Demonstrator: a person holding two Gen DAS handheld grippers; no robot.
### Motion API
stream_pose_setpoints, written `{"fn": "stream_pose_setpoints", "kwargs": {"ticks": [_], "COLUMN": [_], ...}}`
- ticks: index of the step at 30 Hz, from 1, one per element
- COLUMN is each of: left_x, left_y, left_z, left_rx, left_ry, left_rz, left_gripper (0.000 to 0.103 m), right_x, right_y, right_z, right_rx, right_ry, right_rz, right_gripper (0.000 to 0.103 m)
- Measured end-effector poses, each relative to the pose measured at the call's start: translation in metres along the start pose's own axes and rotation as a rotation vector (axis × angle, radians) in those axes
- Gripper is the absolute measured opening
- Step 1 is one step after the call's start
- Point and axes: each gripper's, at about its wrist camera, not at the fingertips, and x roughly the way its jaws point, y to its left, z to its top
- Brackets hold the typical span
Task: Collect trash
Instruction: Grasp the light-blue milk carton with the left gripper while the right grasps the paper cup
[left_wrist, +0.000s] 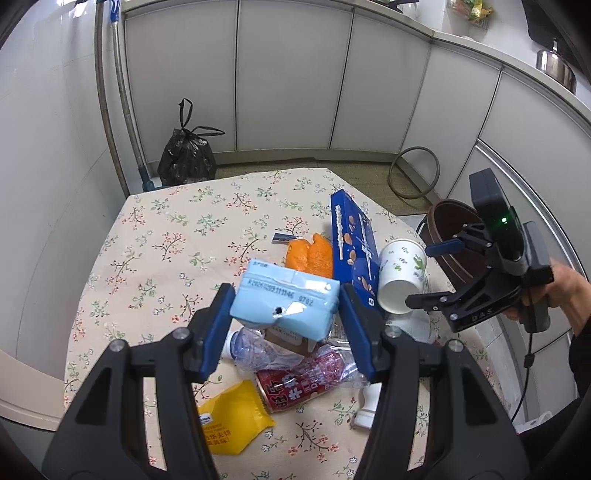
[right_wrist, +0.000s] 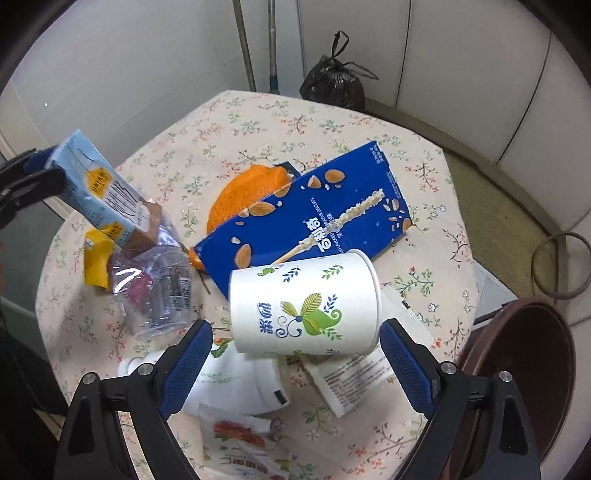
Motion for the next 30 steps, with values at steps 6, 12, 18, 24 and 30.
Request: {"fn": "stream_pose_setpoints", "kwargs": {"ticks": [6, 12, 18, 24, 30], "left_x": [0.003, 0.001, -0.001, -0.003, -0.006], "left_y": [0.003, -0.001, 0.0, 0.002, 0.003], "left_z": [0.001, 0.0, 0.001, 0.001, 0.004], "left_rx": [-0.008, -0.004, -0.008, -0.012, -0.021], "left_ry": [0.005, 0.001, -0.004, -0.008, -0.01], "left_rz": [0.013, 0.011, 0.007, 0.003, -0.006], "left_gripper": [0.059, 0.059, 0.059, 0.059, 0.059], "right_x": [0.009, 0.015, 0.006, 0.0, -0.014], "right_y": [-0.016, -0.021, -0.043, -0.06, -0.066], "right_z": [0.001, -0.001, -0.007, -0.017, -0.016], "right_rx": [0.064, 0.084, 0.19, 0.254, 0.36], "right_ry": [-0.02, -0.005, -0.045, -0.043, -0.031], "right_rz": [0.007, 0.006, 0.093, 0.082, 0.101], "right_gripper": [0.094, 0.094, 0.035, 0.009, 0.088]}}
